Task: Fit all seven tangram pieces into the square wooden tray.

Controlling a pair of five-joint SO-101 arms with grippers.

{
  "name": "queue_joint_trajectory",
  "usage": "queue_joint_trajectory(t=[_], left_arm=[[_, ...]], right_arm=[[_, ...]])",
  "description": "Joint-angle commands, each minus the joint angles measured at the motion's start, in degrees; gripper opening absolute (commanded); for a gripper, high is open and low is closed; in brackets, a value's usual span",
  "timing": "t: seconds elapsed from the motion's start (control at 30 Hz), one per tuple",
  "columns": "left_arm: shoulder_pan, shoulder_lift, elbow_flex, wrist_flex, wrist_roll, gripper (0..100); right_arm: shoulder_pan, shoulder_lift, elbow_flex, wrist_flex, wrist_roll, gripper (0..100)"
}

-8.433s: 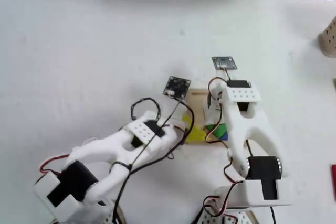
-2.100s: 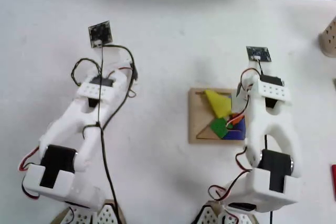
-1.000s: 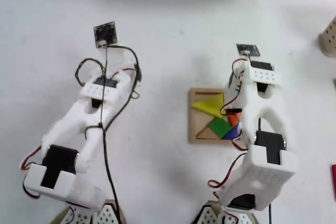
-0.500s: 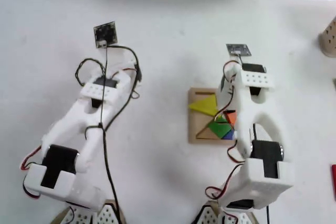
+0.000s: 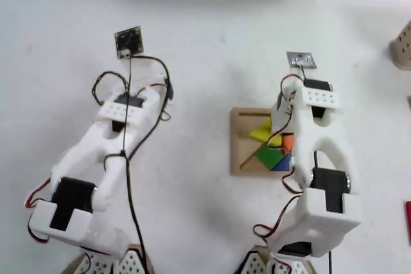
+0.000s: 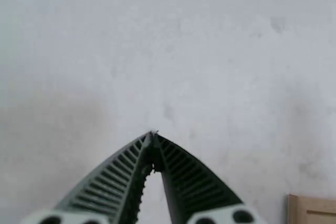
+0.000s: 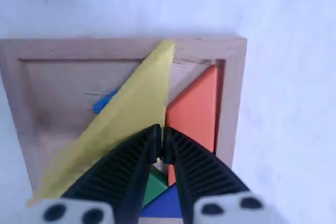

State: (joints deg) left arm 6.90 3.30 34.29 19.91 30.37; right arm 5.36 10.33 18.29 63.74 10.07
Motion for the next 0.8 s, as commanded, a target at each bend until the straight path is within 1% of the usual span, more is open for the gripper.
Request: queue_joint_trajectory(t=[0.0, 0.23, 0.37, 0.5, 0.77], left_arm=[[0.9, -0.1, -2.5, -0.2, 0.9, 2], [0.9, -0.1, -2.6, -0.2, 0.9, 2], [0.9, -0.1, -2.6, -0.2, 0.9, 2], [0.9, -0.1, -2.6, -0.2, 0.9, 2], [0.9, -0.1, -2.6, -0.2, 0.9, 2]], right_arm=[[0.7, -0.7, -0.4, -0.6, -0.3, 1.8], [0.4, -0.8, -1.8, -0.7, -0.3, 1.8], [-1.4, -0.8, -2.7, -0.3, -0.8, 1.8], [-3.2, -0.9, -3.8, 1.7, -0.9, 1.8], [-3.6, -4.4, -3.8, 5.2, -2.4, 1.8]])
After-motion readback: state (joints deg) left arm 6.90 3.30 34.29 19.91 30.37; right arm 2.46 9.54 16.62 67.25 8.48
